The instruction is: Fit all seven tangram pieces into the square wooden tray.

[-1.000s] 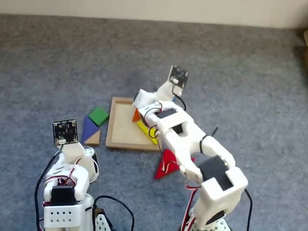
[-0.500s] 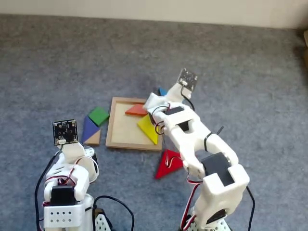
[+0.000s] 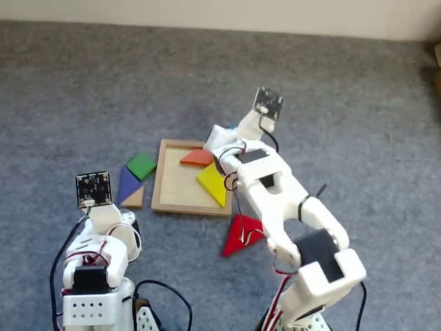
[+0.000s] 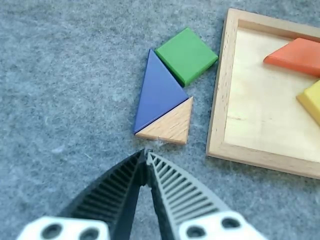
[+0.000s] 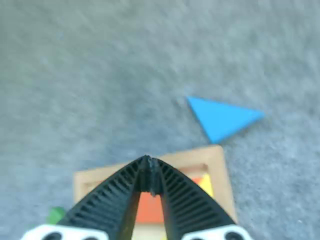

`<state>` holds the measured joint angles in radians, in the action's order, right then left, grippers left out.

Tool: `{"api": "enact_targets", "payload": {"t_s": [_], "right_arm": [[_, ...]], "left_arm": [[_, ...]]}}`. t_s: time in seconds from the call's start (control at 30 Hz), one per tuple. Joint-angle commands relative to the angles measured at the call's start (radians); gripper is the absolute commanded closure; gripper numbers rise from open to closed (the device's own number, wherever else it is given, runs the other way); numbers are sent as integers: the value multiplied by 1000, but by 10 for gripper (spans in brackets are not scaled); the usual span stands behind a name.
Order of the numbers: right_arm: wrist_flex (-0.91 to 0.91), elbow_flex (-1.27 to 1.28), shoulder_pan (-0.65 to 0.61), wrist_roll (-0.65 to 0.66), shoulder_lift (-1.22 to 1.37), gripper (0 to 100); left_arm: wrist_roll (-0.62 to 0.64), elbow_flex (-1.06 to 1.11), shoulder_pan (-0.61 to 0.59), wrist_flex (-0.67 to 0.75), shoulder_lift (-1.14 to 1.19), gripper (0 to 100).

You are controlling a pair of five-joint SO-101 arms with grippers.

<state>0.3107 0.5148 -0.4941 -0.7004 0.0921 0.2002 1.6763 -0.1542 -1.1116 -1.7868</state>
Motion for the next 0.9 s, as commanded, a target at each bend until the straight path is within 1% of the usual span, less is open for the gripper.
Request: {"api": "enact_targets", "payload": {"t_s": [0.0,0.17,0.27,0.37,0.6,0.87], "right_arm": [[2,41,12,15,-114,990],[2,61,-21,15,-101,990],[2,61,-51,17,-42,990],[1,58,-56,20,30,990],[-1,-22,-10,21,139,990],[-1,-21,64,23,142,990]], "left_arm": [[-6,21,-15,-3,-2,995],[-6,21,-15,-3,-2,995],[-6,21,-15,-3,-2,995],[-6,21,-15,-3,-2,995],[-6,21,-15,-3,-2,995],[-6,21,-15,-3,-2,995]]}}
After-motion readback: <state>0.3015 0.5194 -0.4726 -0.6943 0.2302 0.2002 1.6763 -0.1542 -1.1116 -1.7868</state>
